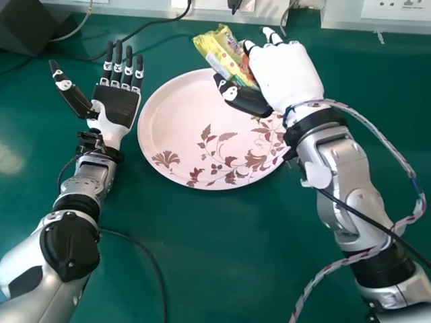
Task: Pick up biscuit and place it in the plate
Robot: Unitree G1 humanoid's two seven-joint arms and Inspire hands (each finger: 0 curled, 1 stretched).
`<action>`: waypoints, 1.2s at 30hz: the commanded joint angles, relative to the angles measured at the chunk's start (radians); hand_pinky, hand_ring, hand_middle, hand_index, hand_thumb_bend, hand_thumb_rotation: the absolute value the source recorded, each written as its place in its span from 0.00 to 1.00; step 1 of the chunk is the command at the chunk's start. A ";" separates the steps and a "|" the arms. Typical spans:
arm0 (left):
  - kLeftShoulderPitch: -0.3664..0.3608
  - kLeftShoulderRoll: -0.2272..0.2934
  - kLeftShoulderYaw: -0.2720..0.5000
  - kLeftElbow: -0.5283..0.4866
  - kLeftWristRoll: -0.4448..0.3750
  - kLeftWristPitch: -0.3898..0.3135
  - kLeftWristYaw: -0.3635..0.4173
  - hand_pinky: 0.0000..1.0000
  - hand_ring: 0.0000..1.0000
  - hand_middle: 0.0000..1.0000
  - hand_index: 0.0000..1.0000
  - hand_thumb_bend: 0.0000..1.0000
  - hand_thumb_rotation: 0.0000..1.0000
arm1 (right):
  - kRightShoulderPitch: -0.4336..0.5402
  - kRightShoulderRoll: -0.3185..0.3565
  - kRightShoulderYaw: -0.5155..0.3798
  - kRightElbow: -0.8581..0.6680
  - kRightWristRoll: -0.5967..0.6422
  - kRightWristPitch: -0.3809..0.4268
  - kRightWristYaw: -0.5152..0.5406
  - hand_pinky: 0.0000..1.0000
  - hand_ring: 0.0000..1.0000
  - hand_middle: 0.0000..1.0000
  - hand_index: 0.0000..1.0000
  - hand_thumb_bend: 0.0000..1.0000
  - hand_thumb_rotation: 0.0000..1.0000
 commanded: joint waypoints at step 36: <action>0.002 -0.005 -0.007 0.008 0.008 0.013 -0.008 0.62 0.73 0.78 0.82 0.95 0.37 | -0.078 -0.147 0.061 0.299 0.238 -0.291 -0.041 0.07 0.20 0.27 0.48 0.50 0.02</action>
